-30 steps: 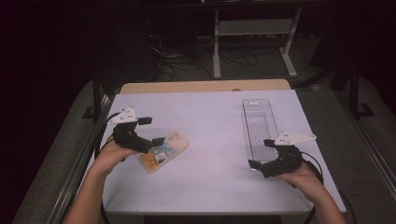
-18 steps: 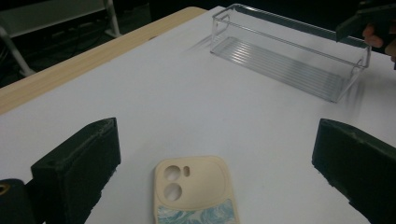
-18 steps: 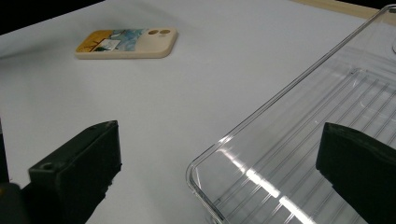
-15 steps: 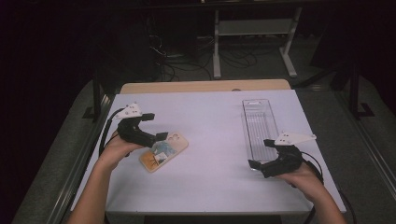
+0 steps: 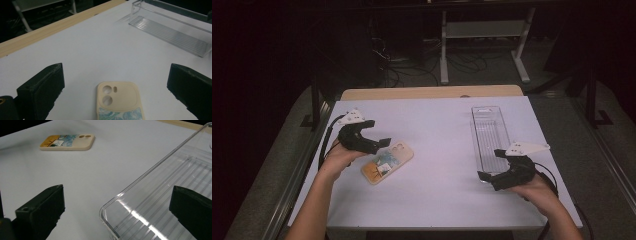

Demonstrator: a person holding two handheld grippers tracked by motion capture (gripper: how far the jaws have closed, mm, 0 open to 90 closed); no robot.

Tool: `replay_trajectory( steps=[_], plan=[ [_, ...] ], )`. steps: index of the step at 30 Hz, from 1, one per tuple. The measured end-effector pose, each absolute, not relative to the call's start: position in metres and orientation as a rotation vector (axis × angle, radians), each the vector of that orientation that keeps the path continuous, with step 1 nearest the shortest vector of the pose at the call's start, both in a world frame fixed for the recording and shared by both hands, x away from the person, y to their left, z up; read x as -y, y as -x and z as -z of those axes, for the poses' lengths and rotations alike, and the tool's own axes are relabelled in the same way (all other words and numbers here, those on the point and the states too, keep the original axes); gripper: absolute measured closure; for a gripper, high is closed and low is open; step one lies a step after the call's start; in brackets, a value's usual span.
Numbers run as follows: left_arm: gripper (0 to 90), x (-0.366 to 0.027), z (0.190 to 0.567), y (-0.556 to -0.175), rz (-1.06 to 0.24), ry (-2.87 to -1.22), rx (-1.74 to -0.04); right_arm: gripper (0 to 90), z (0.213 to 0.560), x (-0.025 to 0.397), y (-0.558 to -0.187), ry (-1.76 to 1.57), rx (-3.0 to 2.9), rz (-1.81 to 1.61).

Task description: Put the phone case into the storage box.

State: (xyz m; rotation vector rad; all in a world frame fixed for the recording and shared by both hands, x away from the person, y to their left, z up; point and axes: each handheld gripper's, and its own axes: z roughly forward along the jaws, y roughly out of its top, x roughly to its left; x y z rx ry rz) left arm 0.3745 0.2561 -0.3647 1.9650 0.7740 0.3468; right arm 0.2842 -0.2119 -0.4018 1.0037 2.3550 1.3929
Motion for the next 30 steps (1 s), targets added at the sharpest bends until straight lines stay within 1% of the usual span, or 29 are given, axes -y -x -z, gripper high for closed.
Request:
replay_trajectory(
  steps=[9,30],
  plan=[
    [0.9,-0.262,0.361,-0.374,-0.364,-1.932,-0.821,0.0,0.402,0.212,-0.284,-1.001,-2.358,-1.387],
    [0.9,-0.267,0.359,-0.371,-0.337,-1.977,-0.797,0.0,0.402,0.211,-0.284,-0.998,-2.361,-1.384]
  ],
)
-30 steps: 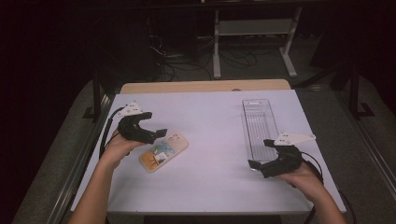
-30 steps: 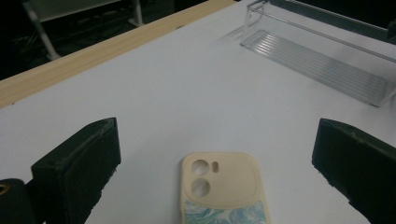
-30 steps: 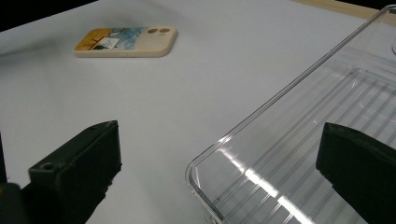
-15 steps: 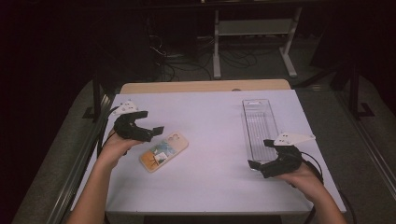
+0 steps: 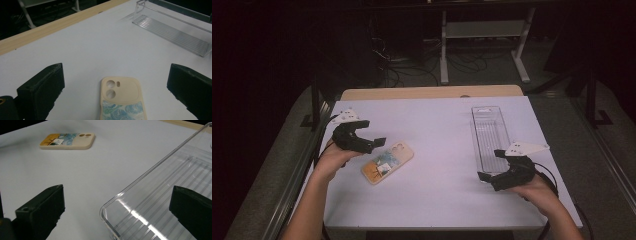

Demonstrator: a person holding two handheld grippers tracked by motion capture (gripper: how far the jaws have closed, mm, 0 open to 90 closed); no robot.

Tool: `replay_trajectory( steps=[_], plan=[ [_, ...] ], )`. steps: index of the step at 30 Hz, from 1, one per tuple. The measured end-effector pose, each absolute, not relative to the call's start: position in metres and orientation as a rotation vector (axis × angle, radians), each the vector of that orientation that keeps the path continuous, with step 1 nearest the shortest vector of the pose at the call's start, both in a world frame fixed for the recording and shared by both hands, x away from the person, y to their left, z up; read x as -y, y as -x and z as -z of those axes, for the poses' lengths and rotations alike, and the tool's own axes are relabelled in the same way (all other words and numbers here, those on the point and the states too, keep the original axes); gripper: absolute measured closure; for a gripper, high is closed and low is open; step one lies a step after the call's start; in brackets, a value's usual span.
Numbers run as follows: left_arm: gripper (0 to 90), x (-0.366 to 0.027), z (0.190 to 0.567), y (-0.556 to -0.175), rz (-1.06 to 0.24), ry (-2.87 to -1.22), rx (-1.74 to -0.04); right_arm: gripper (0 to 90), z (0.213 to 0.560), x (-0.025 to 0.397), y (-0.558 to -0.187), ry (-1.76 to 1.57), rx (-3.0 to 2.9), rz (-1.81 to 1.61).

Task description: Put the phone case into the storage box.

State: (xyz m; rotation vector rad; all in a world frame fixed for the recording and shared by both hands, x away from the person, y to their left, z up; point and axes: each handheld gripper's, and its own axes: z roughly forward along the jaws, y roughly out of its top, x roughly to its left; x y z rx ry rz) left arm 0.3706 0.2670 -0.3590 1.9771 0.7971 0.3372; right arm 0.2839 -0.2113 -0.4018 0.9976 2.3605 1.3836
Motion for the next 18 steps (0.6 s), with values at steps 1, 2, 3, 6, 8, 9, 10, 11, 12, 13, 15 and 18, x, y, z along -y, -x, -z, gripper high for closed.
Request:
replay_trajectory(
  steps=[1,2,3,6,8,9,10,11,12,13,15,18],
  plan=[
    [0.9,-0.2672,0.3589,-0.3703,-0.336,-1.978,-0.799,0.0,0.4018,0.2113,-0.2839,-0.998,-2.36,-1.384],
    [0.9,-0.2671,0.3589,-0.37,-0.329,-1.979,-0.803,0.0,0.4019,0.2113,-0.2839,-0.997,-2.36,-1.384],
    [0.9,-0.2674,0.3587,-0.37,-0.328,-1.986,-0.8,0.0,0.4019,0.2113,-0.2839,-0.997,-2.36,-1.383],
    [0.9,-0.2673,0.3591,-0.3698,-0.327,-1.992,-0.798,0.0,0.4019,0.2113,-0.2839,-0.997,-2.36,-1.383],
    [0.9,-0.2676,0.3597,-0.3698,-0.327,-2.006,-0.795,0.0,0.4019,0.2114,-0.2839,-0.997,-2.36,-1.383],
    [0.9,-0.2672,0.3597,-0.3698,-0.323,-2.011,-0.795,0.0,0.4019,0.2113,-0.2839,-0.997,-2.361,-1.384],
    [0.9,-0.2671,0.3599,-0.3698,-0.325,-2.018,-0.792,0.0,0.4018,0.2113,-0.2838,-0.999,-2.362,-1.384],
    [0.9,-0.2674,0.3598,-0.3698,-0.326,-2.028,-0.788,0.0,0.4017,0.2114,-0.2838,-0.998,-2.363,-1.384],
    [0.9,-0.2669,0.3602,-0.3694,-0.323,-2.026,-0.792,0.0,0.4017,0.2114,-0.2838,-0.998,-2.363,-1.384],
    [0.9,-0.2664,0.3602,-0.3691,-0.319,-2.024,-0.795,0.0,0.4017,0.2114,-0.2838,-0.998,-2.363,-1.385],
    [0.9,-0.2659,0.3603,-0.3689,-0.317,-2.031,-0.793,0.0,0.4014,0.2113,-0.2837,-0.995,-2.363,-1.387],
    [0.9,-0.2651,0.3608,-0.3687,-0.319,-2.049,-0.787,0.0,0.4008,0.2115,-0.2836,-0.997,-2.362,-1.393]
  ],
)
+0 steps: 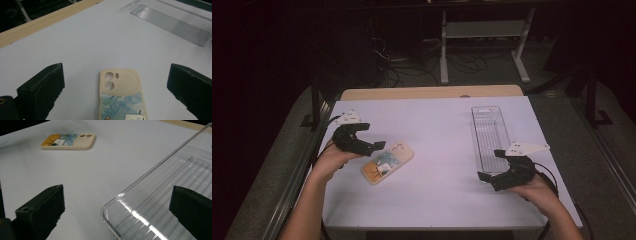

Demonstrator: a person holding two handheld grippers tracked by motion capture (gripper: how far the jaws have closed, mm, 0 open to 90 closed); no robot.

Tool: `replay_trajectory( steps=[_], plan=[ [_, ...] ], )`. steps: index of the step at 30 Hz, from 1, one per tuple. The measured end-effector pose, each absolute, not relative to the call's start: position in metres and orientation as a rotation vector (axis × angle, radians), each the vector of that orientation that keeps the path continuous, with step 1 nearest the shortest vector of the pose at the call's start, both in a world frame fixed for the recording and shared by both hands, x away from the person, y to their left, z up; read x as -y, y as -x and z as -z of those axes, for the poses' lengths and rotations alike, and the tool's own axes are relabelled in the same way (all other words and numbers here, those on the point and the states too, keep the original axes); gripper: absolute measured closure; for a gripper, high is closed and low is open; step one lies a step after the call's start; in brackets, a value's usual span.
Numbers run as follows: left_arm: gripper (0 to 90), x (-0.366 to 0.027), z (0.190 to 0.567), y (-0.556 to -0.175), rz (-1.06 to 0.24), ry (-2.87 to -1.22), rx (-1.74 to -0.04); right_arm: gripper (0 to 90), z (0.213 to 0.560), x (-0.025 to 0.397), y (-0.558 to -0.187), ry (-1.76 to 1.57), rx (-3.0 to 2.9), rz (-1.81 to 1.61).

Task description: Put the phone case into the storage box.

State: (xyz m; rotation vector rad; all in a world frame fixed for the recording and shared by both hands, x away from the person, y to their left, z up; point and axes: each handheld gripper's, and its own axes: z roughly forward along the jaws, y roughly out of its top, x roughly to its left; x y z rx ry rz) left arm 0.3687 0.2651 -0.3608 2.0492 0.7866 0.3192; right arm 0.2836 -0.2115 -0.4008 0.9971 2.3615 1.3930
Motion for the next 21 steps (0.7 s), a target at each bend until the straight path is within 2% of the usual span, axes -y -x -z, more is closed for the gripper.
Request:
replay_trajectory(
  steps=[21],
  plan=[
    [0.9,-0.2648,0.3705,-0.3636,-0.299,-2.109,-0.787,0.0,0.4001,0.2129,-0.2833,-0.99,-2.361,-1.413]
  ],
)
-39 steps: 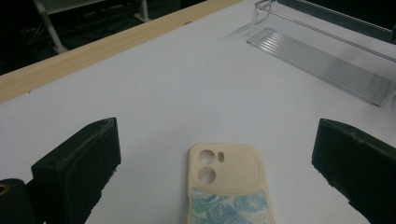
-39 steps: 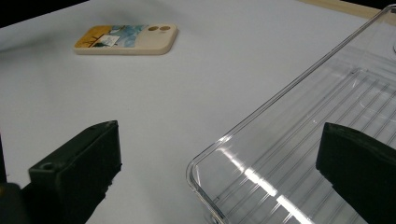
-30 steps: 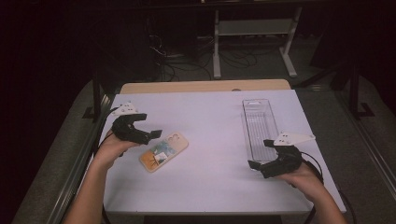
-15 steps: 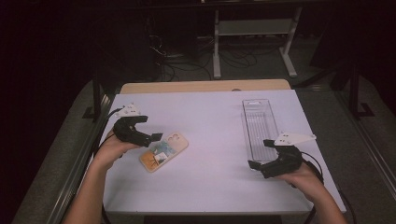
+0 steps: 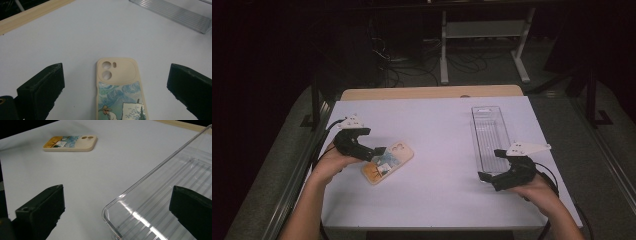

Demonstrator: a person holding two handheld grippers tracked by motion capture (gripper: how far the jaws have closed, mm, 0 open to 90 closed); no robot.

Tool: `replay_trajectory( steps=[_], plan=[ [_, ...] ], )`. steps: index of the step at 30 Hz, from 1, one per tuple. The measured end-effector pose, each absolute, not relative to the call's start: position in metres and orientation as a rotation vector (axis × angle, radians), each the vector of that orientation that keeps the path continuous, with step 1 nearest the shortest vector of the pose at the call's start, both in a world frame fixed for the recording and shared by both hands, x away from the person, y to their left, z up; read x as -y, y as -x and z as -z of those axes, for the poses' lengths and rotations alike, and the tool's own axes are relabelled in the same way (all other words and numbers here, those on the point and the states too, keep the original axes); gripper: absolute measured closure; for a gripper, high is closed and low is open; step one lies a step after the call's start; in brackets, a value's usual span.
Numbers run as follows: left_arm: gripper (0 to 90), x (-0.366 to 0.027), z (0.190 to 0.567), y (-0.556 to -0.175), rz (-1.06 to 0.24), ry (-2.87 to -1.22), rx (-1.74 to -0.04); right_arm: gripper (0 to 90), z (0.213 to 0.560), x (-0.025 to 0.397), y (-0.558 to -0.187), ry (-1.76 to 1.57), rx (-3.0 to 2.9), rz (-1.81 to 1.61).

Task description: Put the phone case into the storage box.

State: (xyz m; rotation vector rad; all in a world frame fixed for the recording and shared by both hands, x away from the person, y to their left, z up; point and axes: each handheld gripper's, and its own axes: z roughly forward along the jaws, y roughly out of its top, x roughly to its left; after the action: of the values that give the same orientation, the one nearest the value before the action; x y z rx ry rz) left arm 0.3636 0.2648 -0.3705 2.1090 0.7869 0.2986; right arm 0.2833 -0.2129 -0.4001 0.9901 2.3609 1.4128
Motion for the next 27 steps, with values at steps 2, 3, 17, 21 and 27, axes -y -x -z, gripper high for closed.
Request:
replay_trajectory(
  steps=[2,3,17,21,27],
  plan=[
    [0.9,-0.266,0.372,-0.364,-0.3,-2.118,-0.784,0.0,0.4,0.213,-0.283,-0.99,-2.358,-1.418],
    [0.9,-0.266,0.372,-0.363,-0.297,-2.116,-0.788,0.0,0.4,0.213,-0.283,-0.988,-2.357,-1.419],
    [0.9,-0.268,0.382,-0.359,-0.286,-2.144,-0.798,0.0,0.401,0.213,-0.283,-0.99,-2.353,-1.418],
    [0.9,-0.268,0.383,-0.358,-0.287,-2.154,-0.791,0.0,0.401,0.213,-0.283,-0.986,-2.355,-1.414],
    [0.9,-0.269,0.387,-0.357,-0.282,-2.168,-0.788,0.0,0.401,0.213,-0.283,-0.983,-2.354,-1.411]
  ],
)
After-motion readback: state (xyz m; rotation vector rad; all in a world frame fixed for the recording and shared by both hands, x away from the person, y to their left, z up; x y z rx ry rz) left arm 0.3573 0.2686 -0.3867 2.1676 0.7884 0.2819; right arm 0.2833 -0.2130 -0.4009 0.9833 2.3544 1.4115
